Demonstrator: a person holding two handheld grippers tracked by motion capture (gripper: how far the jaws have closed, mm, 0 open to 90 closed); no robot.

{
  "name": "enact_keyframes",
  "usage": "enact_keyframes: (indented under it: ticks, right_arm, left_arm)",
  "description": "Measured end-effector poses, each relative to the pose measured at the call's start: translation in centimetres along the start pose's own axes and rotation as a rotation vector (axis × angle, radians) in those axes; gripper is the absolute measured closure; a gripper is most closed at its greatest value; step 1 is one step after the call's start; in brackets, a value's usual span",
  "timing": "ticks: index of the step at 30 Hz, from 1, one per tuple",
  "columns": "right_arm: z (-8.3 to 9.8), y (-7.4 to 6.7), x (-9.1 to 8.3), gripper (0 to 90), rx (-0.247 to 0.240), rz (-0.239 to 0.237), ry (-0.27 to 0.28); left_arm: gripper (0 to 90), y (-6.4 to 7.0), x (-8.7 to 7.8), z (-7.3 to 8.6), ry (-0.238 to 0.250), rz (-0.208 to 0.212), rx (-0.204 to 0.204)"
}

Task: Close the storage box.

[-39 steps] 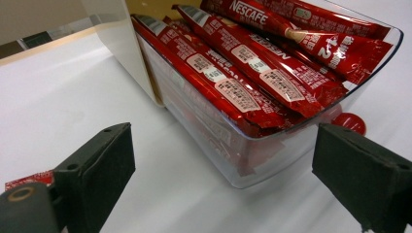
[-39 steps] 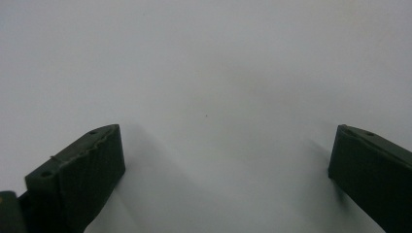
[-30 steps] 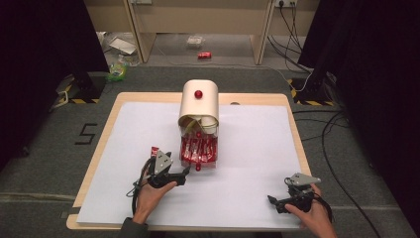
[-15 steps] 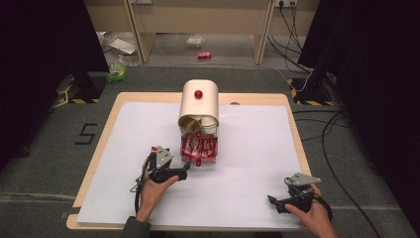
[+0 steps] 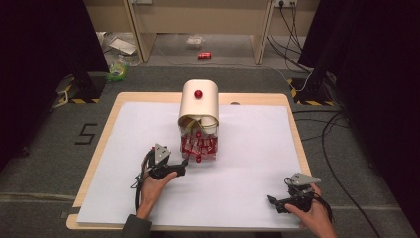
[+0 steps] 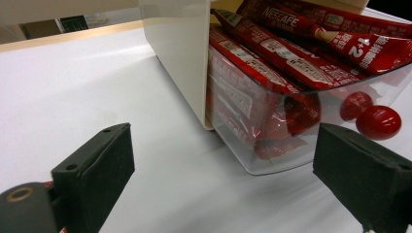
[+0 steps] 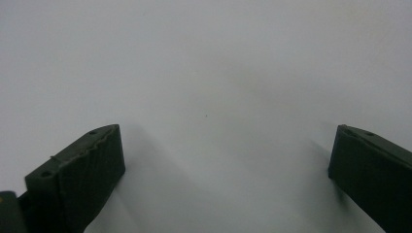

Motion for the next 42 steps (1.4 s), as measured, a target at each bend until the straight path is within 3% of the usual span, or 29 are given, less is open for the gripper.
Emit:
enact_keyframes:
  ticks: [3, 6, 14, 28, 32, 42]
  right_arm:
    - [0.0, 0.0, 0.0, 0.3, 0.000, 0.001, 0.000]
    - [0.0, 0.0, 0.0, 0.3, -0.001, 0.000, 0.000]
    - [0.0, 0.0, 0.0, 0.2, -0.001, 0.000, 0.000]
    - [0.0, 0.0, 0.0, 0.2, -0.001, 0.000, 0.000]
    - [0.0, 0.0, 0.0, 0.2, -0.001, 0.000, -0.001]
    - [0.0, 0.0, 0.0, 0.2, -0.001, 0.000, 0.000]
  left_arm:
    - [6.9, -0.2, 0.2, 0.0, 0.002, -0.002, -0.013]
    - [7.0, -0.5, 0.2, -0.1, 0.007, -0.022, 0.000]
    - [7.3, -0.9, 0.6, -0.1, 0.008, -0.015, -0.058]
    - [7.0, -1.3, 1.1, -0.2, 0.009, -0.027, -0.045]
    - [6.1, -1.4, 1.1, -0.7, -0.010, -0.030, -0.013]
    - [5.2, -1.5, 1.5, -1.0, 0.007, -0.029, -0.033]
Point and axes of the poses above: each handheld gripper's, and its own axes: x roughly forward along the jaws, z roughly out of its underside, y roughly to its right, the point moved 10 cm from there along x, roughly forward along the jaws, and after that the axes turned 6 degrees about x, right-handed, at the moved point
